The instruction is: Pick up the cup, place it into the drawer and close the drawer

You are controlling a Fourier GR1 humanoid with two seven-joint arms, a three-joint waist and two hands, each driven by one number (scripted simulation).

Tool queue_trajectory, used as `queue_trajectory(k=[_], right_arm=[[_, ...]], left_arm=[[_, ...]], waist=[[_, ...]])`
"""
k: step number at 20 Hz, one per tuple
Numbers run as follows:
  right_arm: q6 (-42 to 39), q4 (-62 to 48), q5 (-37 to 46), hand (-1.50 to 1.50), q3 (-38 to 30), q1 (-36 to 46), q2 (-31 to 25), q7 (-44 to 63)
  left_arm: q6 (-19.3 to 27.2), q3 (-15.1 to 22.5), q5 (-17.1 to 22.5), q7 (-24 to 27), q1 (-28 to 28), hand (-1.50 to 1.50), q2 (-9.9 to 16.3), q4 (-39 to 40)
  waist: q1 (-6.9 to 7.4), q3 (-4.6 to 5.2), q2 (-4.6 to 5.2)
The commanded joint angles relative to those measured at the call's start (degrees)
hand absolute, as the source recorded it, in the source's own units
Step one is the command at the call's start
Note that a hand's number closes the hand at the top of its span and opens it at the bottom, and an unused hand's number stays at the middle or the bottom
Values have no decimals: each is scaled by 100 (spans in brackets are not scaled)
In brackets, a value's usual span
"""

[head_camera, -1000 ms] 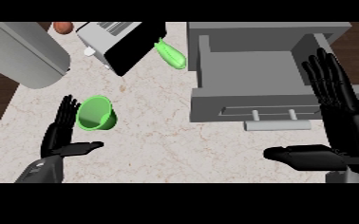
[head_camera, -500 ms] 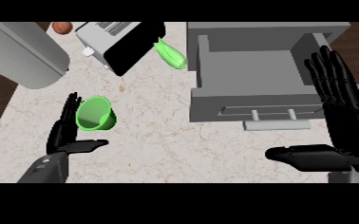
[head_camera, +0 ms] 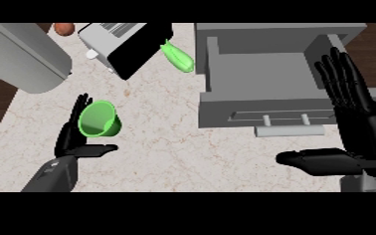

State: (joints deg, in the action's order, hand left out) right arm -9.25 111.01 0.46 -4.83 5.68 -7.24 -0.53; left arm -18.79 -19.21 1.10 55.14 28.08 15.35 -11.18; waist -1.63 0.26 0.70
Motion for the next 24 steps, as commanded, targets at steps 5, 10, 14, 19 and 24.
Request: queue_trajectory(k=[5,10,14,19,24], right_arm=[[-115,27,-258,-150,-181,-98,-66,37],[-57,-148,-141,-150,-201,353,-195,318],[-137,-52,-178,-150,-222,1,-177,105],[-110,-18,-150,-150,-199,50,-146,66],[-12,-121,42,-150,-110,-85,-21,-116]], left_arm=[[-1263,75,75,483,-30,150,-197,-138],[-1734,88,171,418,7,150,-299,-228],[-1753,-1,322,499,83,150,-279,-425],[-1025,-289,578,769,-87,150,-320,-563],[-811,-424,712,1021,-121,150,-344,-730]], waist=[[17,-7,-19],[32,5,6],[7,1,0],[64,-7,-19],[70,-10,-24]])
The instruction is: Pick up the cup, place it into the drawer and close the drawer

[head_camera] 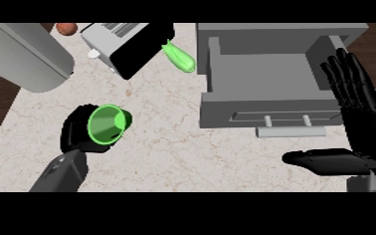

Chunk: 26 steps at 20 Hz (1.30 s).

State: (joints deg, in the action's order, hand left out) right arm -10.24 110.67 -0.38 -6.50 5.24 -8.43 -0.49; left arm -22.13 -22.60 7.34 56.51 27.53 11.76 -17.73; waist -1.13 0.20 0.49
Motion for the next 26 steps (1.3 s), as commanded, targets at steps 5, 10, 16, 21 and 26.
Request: queue_trajectory(k=[5,10,16,21,26], right_arm=[[-72,-194,-27,-150,-92,-131,7,-339],[72,103,27,-150,34,-211,138,22],[-103,-196,-235,-150,-503,-57,-237,-71],[41,176,-20,-150,-153,-97,-53,264],[-104,53,-249,-150,-363,-181,-123,94]], left_arm=[[-223,72,90,959,165,150,-416,-625],[-153,434,92,-6,401,150,-531,-1433],[662,857,75,-1055,589,150,-803,-2972],[1337,1216,9,-2230,1144,150,-1127,-3866],[2012,1959,191,-3379,1379,150,-1170,-4763]], waist=[[52,-13,-27],[138,-24,-86],[180,-28,-91],[148,-24,-89],[126,-25,-87]])
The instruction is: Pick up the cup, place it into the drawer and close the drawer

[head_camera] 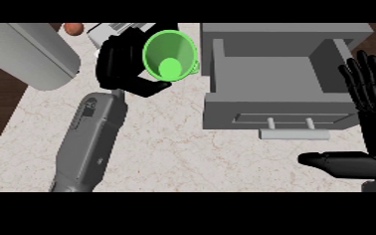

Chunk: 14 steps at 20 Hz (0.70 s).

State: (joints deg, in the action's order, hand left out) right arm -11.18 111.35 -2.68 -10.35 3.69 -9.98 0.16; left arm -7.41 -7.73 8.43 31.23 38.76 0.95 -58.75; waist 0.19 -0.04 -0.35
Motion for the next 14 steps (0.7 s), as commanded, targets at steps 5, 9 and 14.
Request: queue_trajectory(k=[5,9,14], right_arm=[[-77,-564,168,-150,69,59,80,-537],[37,-101,169,-150,165,29,136,-112],[-286,-343,-177,-150,-104,63,-88,-303]], left_arm=[[1118,674,-72,-1136,1307,150,-93,11],[1925,1108,275,-1642,2108,150,-94,394],[2277,1479,886,-1293,2701,150,-94,1551]], waist=[[-66,0,43],[-145,3,38],[-240,1,70]])
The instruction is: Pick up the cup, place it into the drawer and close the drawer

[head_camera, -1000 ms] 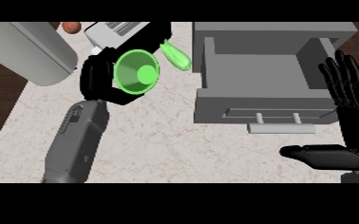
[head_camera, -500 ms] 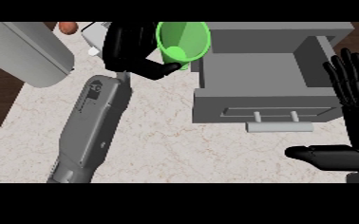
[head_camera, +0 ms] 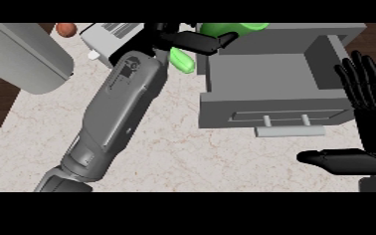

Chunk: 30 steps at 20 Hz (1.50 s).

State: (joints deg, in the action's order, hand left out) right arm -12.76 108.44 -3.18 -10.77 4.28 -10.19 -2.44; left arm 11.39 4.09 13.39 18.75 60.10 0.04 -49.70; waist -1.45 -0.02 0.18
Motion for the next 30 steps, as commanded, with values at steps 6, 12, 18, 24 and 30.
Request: queue_trajectory(k=[6,12,18,24,30], right_arm=[[-194,74,-233,-150,-223,70,-226,101],[-252,60,-168,-150,-16,-122,-65,-48],[-101,-141,59,-150,30,54,-7,-159],[-211,55,-276,-150,-161,38,-113,51],[-360,-426,-101,-150,-111,202,-208,-375]], left_arm=[[559,641,900,-150,978,150,-4,1252],[875,1299,1529,73,1254,150,-4,1930],[967,2014,1825,185,1172,150,-4,2226],[1272,2873,1967,-110,1023,-150,-4,2280],[1461,3431,1934,-423,1229,-150,-4,2563]], waist=[[-64,-1,9],[-211,-3,31],[-193,-3,44],[-334,-6,61],[-360,-8,98]])
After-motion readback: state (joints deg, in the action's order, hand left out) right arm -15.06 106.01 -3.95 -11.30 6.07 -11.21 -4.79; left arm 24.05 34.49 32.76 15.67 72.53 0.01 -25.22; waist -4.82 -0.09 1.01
